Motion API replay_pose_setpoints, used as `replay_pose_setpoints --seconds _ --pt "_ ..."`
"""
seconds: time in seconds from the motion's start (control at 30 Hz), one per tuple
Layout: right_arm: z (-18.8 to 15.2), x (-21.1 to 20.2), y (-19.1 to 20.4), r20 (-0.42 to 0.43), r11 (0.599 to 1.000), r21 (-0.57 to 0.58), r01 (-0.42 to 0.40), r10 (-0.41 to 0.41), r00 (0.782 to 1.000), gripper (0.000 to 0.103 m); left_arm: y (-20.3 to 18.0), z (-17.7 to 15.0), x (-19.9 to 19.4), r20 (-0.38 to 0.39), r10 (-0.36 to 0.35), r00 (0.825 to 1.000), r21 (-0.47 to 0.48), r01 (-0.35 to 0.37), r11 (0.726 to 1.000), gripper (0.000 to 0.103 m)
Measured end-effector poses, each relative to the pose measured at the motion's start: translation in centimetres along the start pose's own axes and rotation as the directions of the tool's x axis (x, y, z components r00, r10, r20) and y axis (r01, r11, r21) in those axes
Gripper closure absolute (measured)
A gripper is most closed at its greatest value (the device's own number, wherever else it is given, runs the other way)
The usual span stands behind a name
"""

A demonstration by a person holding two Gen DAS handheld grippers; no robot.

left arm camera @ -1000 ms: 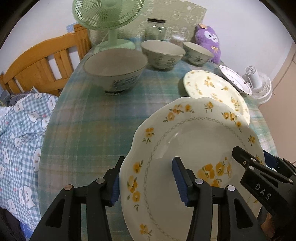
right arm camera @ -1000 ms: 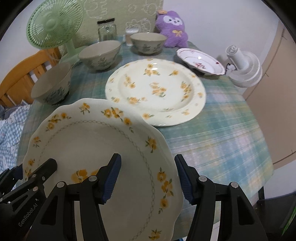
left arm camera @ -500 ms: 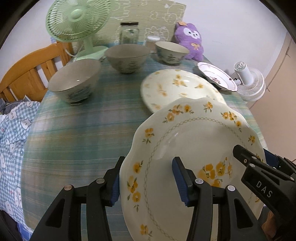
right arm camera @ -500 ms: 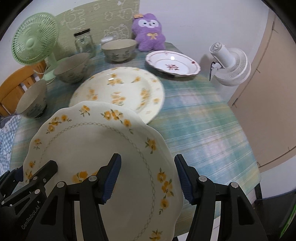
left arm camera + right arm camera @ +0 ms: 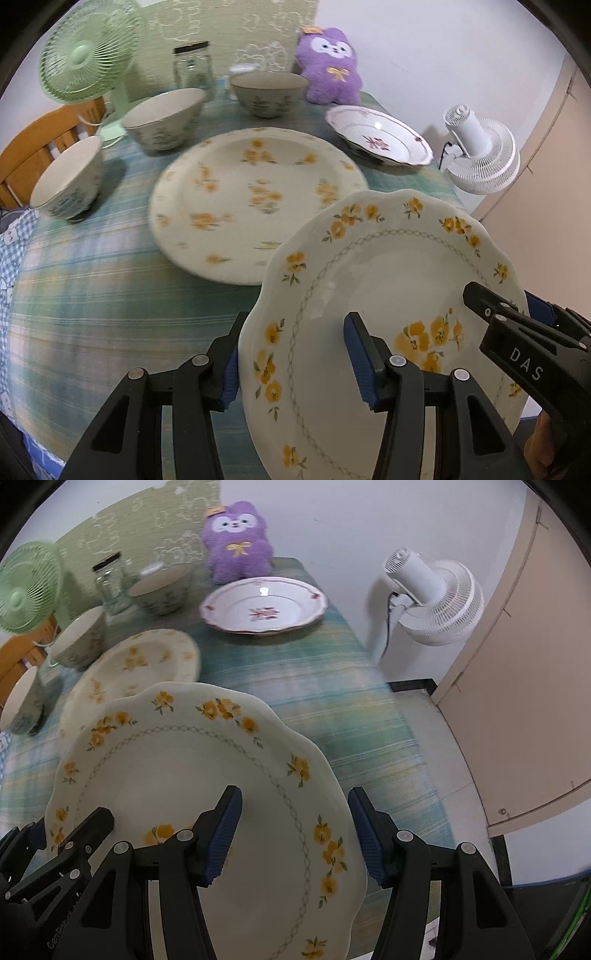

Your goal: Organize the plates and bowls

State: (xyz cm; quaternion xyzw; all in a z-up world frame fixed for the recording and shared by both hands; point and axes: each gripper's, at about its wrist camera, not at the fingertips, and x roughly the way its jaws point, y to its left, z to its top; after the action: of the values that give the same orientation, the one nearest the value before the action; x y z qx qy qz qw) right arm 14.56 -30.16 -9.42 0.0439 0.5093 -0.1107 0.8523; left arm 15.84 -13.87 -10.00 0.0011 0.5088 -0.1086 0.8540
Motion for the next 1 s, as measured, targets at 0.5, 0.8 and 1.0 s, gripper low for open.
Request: replay_pose_setpoints --seconds 0.5,0.8,1.0 --pt "1.1 4.0 -5.9 -0.06 0.999 0.027 -0.033 0.034 0.998 0.04 -5.5 0.9 3.9 -0.074 0.044 0.996 -0.006 -0.045 0.999 0.051" --pt "1.5 5.7 -6.2 -0.07 0.999 0.012 -0.052 0.053 0.996 0.04 -5.4 1.2 5.3 -0.081 0.056 0.995 -0.036 -0.059 0.998 0.048" --pt "1.8 6.0 -6.0 -0.081 0.996 0.001 -0.089 0.089 0.993 0.032 -5.8 1.5 5.4 -0.098 0.065 0.993 -0.024 -0.067 0.997 0.038"
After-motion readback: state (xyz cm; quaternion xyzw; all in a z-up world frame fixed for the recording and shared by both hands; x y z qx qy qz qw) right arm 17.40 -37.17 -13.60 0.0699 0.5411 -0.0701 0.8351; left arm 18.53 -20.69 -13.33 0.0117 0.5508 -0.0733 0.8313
